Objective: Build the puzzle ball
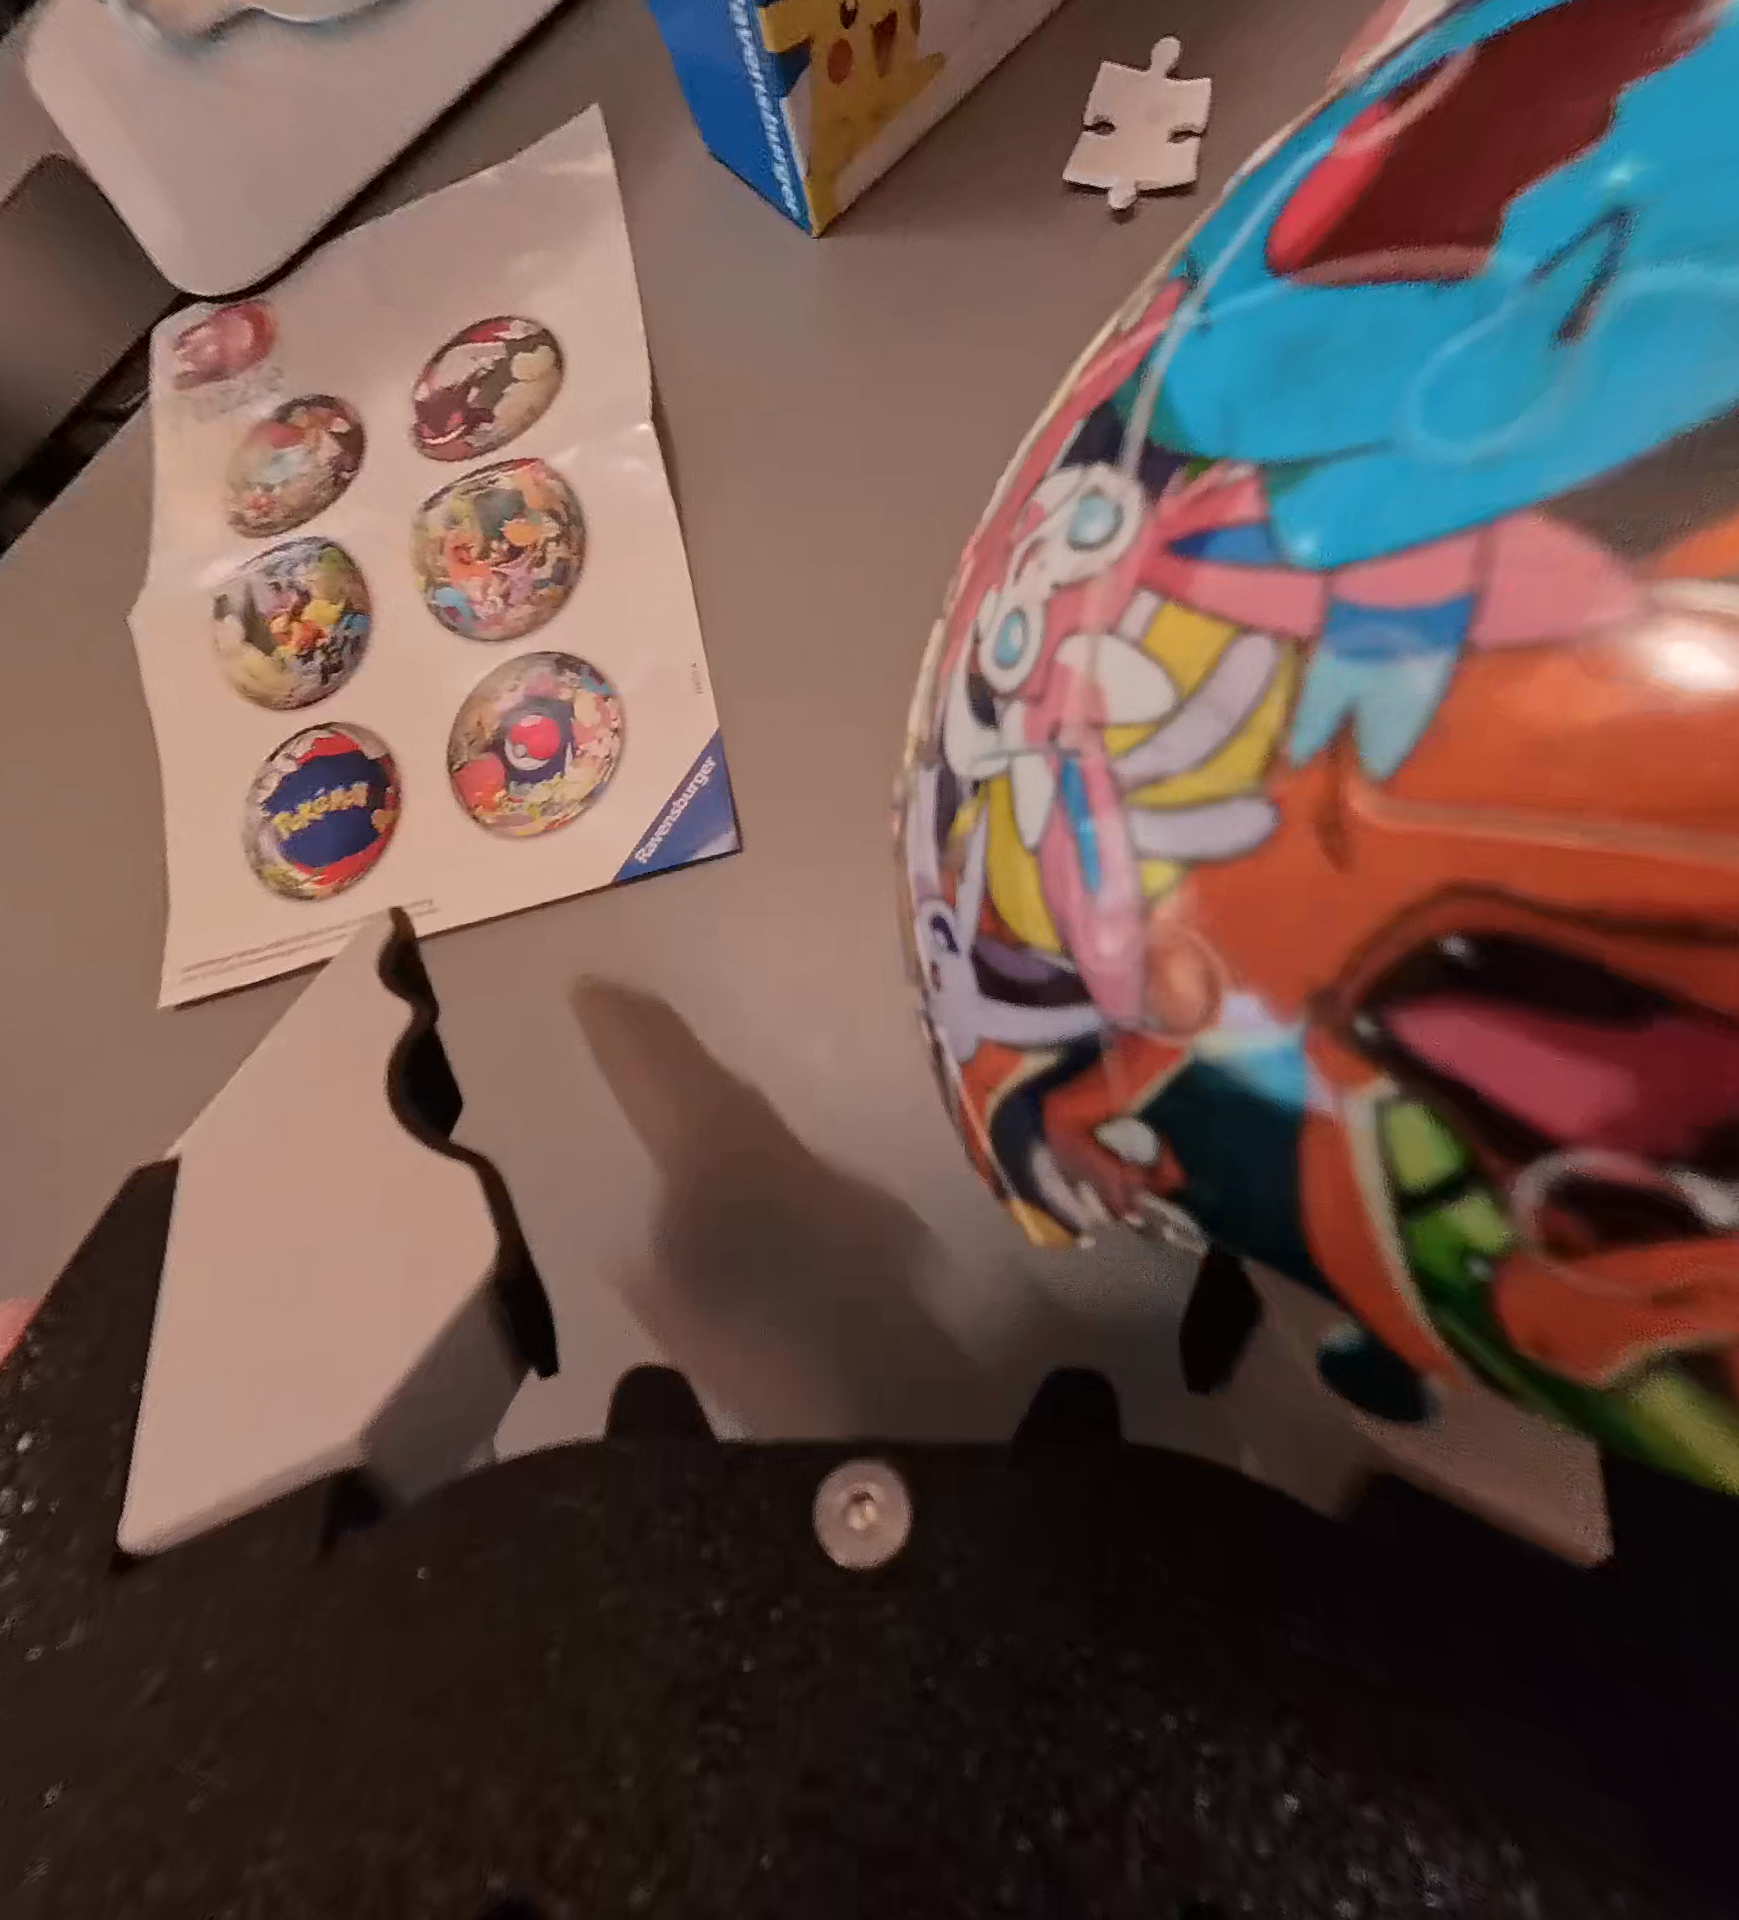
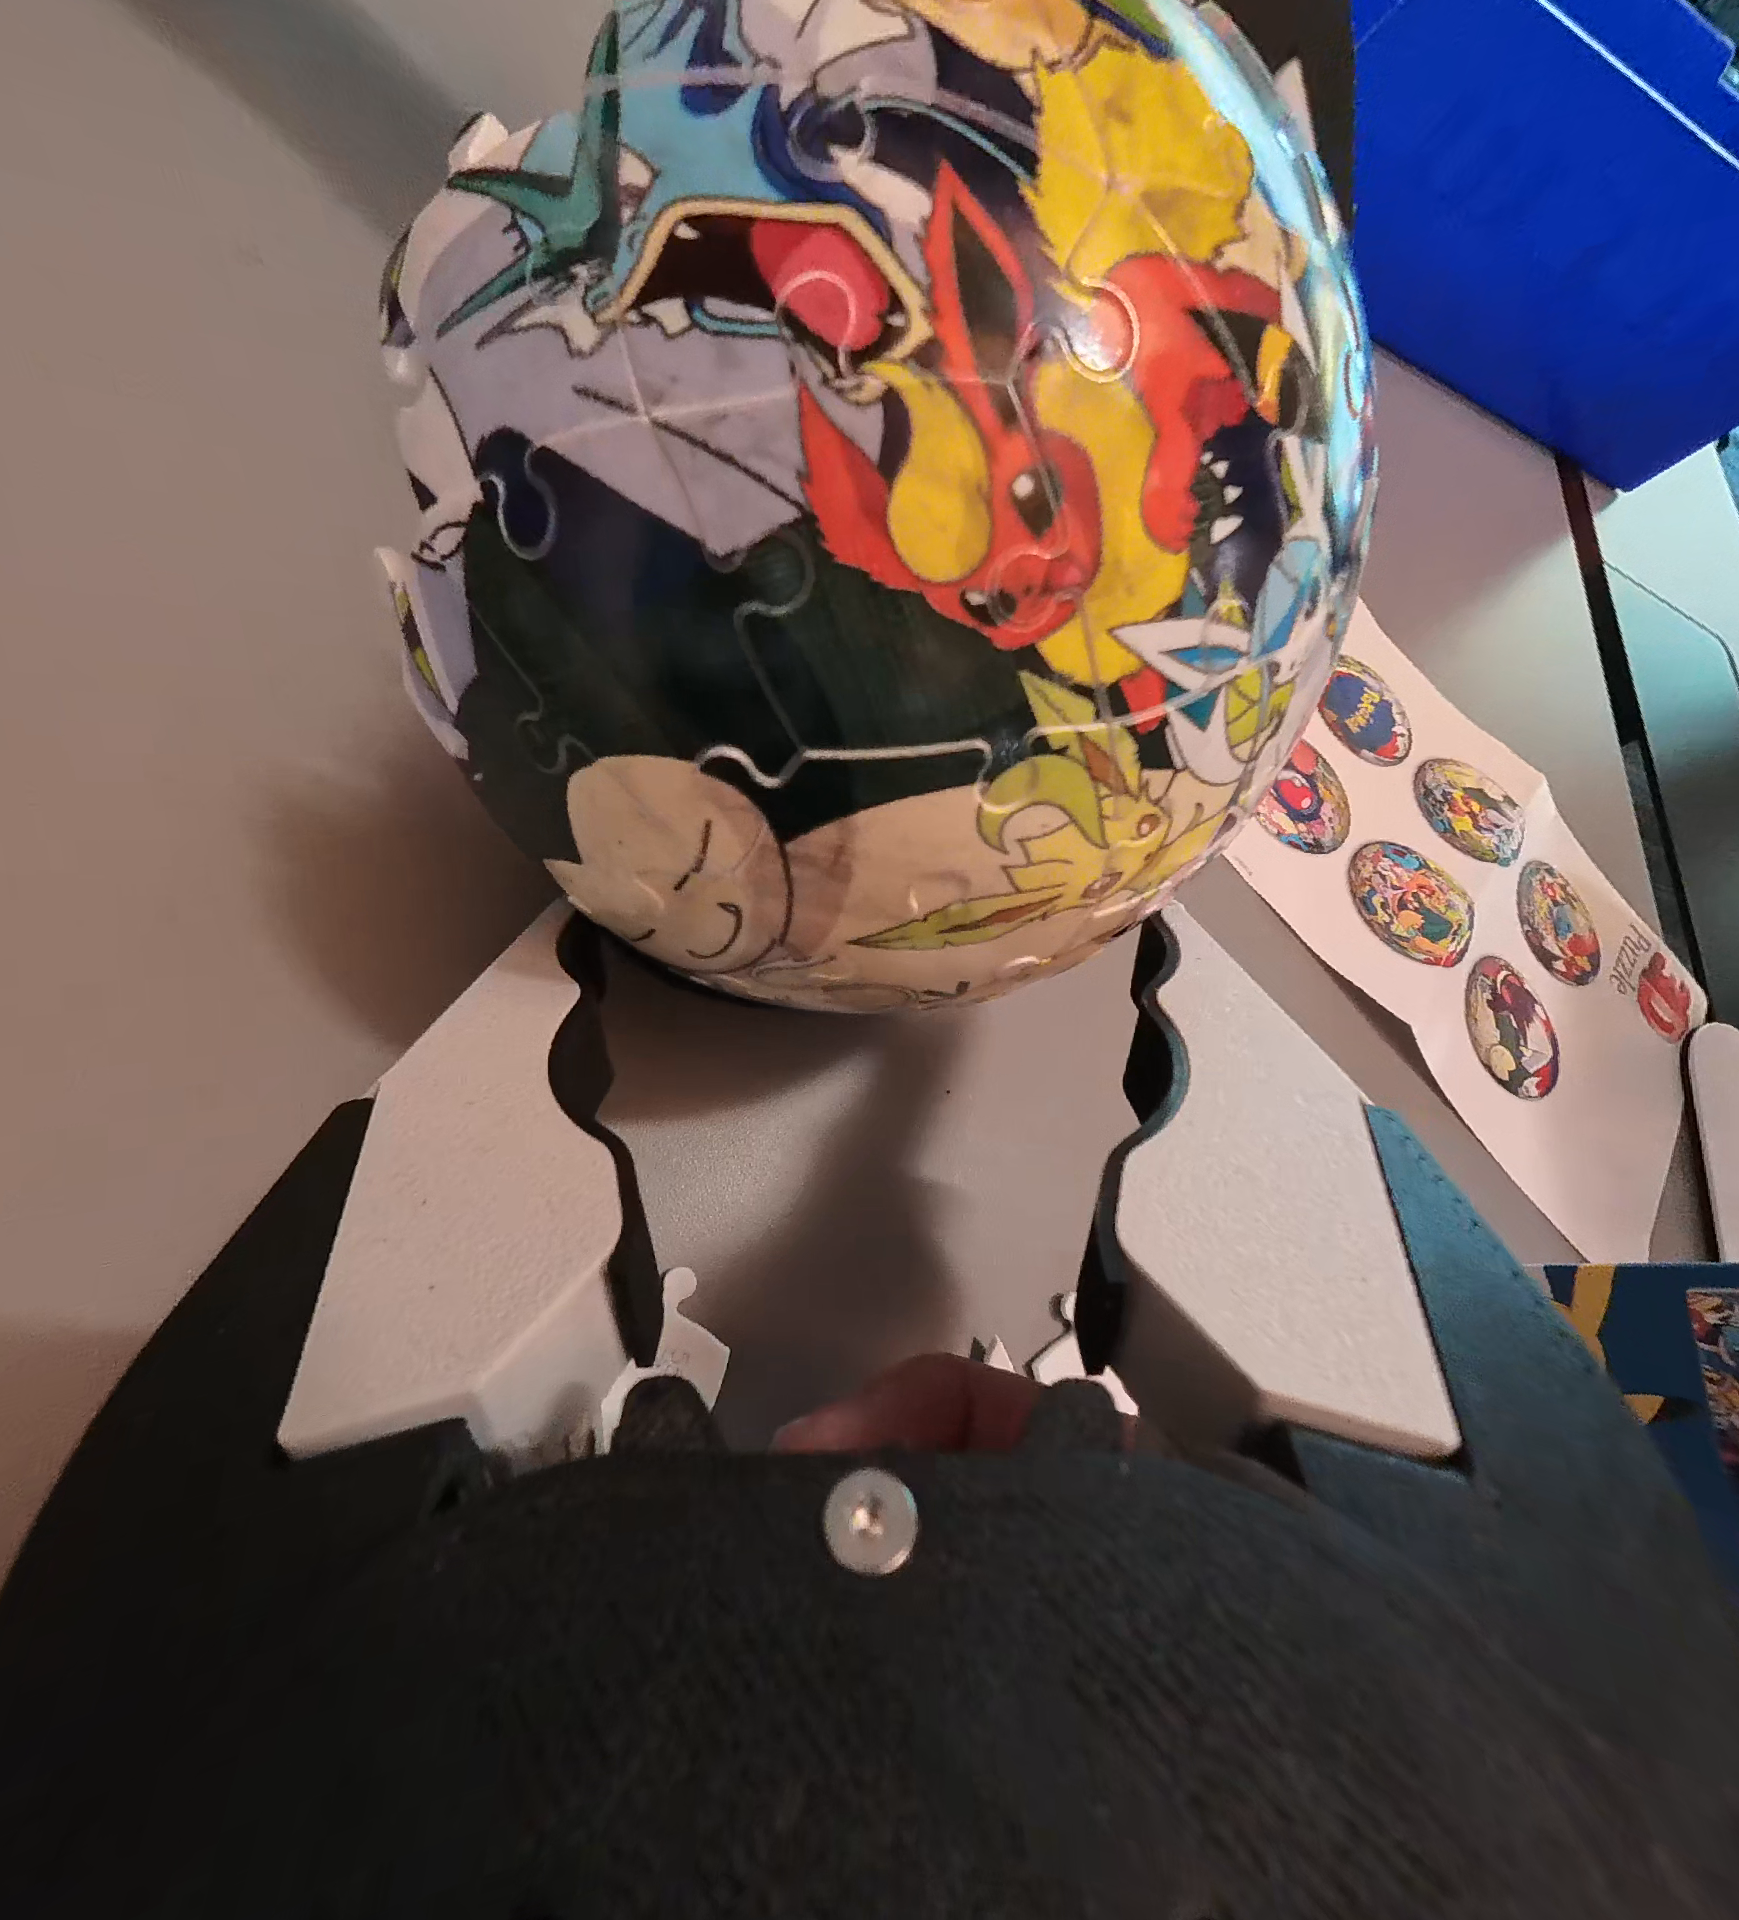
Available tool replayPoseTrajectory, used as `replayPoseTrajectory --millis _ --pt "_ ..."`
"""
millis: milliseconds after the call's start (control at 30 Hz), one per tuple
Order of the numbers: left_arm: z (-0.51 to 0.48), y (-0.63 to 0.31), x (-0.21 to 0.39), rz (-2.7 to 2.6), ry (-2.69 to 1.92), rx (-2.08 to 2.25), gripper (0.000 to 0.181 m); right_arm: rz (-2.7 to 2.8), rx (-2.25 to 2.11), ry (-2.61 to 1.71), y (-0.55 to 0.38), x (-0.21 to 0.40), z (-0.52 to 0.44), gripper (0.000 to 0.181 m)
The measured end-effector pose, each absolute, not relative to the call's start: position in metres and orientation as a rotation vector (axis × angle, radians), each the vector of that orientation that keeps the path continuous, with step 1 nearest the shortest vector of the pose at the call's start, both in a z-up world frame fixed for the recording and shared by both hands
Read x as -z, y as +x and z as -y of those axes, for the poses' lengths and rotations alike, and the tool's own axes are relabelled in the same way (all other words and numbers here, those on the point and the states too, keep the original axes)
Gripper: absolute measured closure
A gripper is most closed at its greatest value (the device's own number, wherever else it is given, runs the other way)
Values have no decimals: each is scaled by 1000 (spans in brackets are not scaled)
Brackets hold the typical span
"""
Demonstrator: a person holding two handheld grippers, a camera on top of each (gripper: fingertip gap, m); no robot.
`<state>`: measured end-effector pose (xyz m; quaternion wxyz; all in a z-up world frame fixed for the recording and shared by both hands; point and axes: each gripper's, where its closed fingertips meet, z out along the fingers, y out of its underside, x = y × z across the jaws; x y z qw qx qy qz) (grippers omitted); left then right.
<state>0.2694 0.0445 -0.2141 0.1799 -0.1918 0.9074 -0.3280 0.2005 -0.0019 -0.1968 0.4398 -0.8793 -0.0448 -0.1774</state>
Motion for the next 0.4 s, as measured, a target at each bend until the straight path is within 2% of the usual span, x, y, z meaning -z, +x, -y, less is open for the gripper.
replayPoseTrajectory --millis 33,200,267,400 --pt "-46 270 213 -2542 -562 919 25 112 445 -2186 201 197 2 80" --pt "-54 271 207 -2449 -722 955 46 111 452 -2182 199 196 3 81" --pt "-55 269 205 -2453 -789 988 62 110 447 -2183 199 196 3 81" --pt "-52 257 217 -2524 -823 966 61 110 450 -2184 199 196 2 81"
